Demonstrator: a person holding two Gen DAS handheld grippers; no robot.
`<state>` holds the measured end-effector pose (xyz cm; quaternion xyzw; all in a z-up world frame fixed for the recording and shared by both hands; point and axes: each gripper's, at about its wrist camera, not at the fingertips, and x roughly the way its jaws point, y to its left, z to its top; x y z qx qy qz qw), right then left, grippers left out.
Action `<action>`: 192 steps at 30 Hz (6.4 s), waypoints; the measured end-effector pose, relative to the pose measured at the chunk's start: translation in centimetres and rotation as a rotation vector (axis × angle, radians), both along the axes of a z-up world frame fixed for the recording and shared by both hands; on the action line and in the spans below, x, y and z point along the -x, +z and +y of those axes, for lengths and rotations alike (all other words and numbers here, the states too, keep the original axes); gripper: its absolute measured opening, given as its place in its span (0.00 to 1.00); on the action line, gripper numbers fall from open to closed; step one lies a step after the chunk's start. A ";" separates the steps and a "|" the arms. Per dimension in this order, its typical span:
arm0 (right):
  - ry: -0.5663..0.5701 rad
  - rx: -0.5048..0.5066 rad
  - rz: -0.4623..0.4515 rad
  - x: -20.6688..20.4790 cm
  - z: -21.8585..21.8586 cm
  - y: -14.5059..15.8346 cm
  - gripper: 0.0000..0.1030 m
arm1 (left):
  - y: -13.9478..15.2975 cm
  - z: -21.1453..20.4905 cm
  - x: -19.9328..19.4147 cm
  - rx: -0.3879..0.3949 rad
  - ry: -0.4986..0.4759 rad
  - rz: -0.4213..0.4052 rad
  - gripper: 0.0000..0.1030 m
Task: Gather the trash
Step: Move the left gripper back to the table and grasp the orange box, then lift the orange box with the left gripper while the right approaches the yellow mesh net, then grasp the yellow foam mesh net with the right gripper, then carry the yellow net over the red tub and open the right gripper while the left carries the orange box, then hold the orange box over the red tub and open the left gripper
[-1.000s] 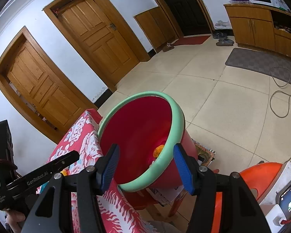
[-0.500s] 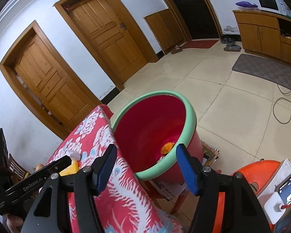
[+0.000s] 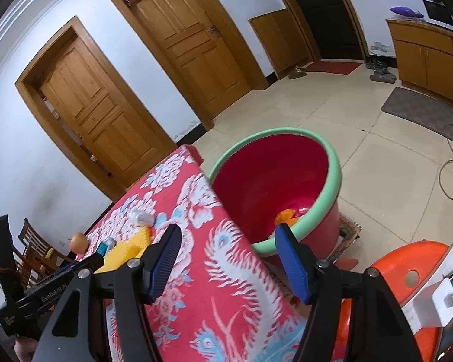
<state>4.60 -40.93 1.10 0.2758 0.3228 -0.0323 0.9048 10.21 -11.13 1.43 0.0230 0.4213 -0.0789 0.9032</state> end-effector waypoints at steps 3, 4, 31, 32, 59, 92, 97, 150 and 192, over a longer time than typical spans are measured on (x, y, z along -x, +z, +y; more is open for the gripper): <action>0.022 0.009 0.003 0.0 0.9 0.1 0.66 | -0.3 1.2 0.3 -0.007 0.030 -0.001 0.76; 0.029 0.010 0.005 -0.1 1.2 0.1 0.66 | -0.3 1.7 0.4 -0.017 0.044 -0.005 0.76; 0.115 0.046 0.078 -1.2 4.6 -1.4 0.72 | -4.6 7.8 0.8 0.049 0.133 0.049 0.48; 0.115 0.047 0.078 -1.2 4.7 -1.4 0.72 | -4.5 7.9 0.9 0.053 0.132 0.046 0.48; 0.293 0.135 0.081 -0.9 13.9 0.4 0.72 | -4.6 16.3 5.1 0.144 0.269 0.043 0.48; 0.382 0.027 0.168 -7.4 19.3 -5.5 0.49 | -7.3 17.1 5.5 0.156 0.302 0.095 0.48; 0.403 0.022 0.176 -7.7 19.5 -6.0 0.16 | -7.2 17.1 5.4 0.165 0.300 0.097 0.48; 0.111 -0.059 -0.050 -1.7 2.8 0.1 0.09 | 0.9 2.4 1.5 0.226 -0.082 -0.023 0.44; -0.085 -0.044 0.070 -0.2 -6.1 -3.3 0.52 | -3.0 -17.1 -7.7 0.097 -0.275 -0.016 0.57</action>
